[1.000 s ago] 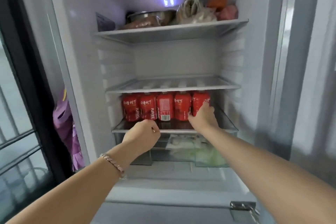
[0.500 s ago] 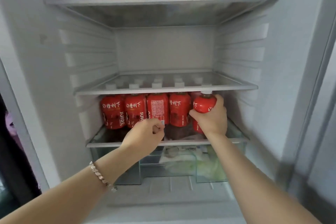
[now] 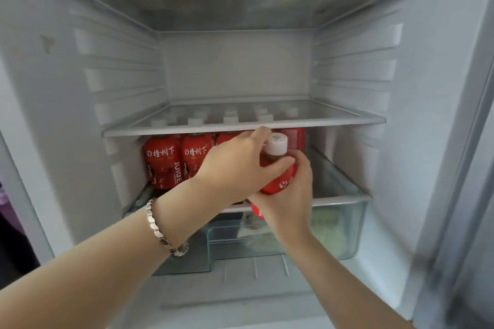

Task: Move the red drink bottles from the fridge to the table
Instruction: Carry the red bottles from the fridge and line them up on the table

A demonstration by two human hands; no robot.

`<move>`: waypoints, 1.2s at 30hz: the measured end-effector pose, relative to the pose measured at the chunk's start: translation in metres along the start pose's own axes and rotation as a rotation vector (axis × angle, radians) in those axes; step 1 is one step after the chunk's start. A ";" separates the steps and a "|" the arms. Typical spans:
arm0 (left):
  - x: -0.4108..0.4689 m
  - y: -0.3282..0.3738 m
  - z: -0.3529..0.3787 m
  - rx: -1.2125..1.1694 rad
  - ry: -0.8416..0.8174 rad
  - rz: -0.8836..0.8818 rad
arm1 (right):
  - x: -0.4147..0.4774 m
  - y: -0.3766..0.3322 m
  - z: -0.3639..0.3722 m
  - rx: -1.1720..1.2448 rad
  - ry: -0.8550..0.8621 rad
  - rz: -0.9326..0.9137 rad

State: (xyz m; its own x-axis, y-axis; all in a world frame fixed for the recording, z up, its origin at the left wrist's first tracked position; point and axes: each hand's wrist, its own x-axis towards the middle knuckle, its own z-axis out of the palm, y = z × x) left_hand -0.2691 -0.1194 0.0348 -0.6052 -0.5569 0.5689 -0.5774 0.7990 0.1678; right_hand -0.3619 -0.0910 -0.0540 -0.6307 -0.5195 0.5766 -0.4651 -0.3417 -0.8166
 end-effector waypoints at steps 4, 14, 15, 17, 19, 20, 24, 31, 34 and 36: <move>0.000 -0.018 -0.005 0.171 0.090 -0.021 | -0.008 -0.012 0.020 0.008 -0.347 -0.019; -0.008 -0.031 -0.008 0.254 0.134 -0.088 | 0.086 0.014 0.024 -0.046 -0.059 0.140; -0.007 -0.030 -0.010 0.253 0.130 -0.107 | 0.096 0.016 0.027 -0.067 -0.176 0.180; -0.004 -0.030 -0.011 0.247 0.125 -0.133 | 0.104 0.016 0.029 -0.088 -0.317 0.237; -0.005 -0.030 -0.010 0.248 0.121 -0.148 | 0.106 0.020 0.027 -0.144 -0.274 0.188; -0.006 -0.029 -0.009 0.247 0.122 -0.153 | 0.104 0.020 0.025 -0.162 -0.218 0.175; -0.007 -0.029 -0.008 0.239 0.160 -0.144 | 0.079 0.017 0.017 -0.198 0.022 0.132; -0.008 -0.030 -0.006 0.263 0.178 -0.125 | 0.045 0.008 -0.009 -0.090 0.238 -0.043; -0.007 -0.032 -0.005 0.277 0.167 -0.105 | 0.030 0.004 -0.008 -0.134 0.176 -0.190; -0.006 -0.035 -0.005 0.284 0.167 -0.079 | 0.022 0.001 -0.003 -0.203 0.041 -0.337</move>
State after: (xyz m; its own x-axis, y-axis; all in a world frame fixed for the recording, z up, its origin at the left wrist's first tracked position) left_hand -0.2427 -0.1432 0.0296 -0.4679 -0.5510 0.6910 -0.7627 0.6468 -0.0006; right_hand -0.3787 -0.1005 -0.0421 -0.4440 -0.3720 0.8151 -0.7611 -0.3235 -0.5622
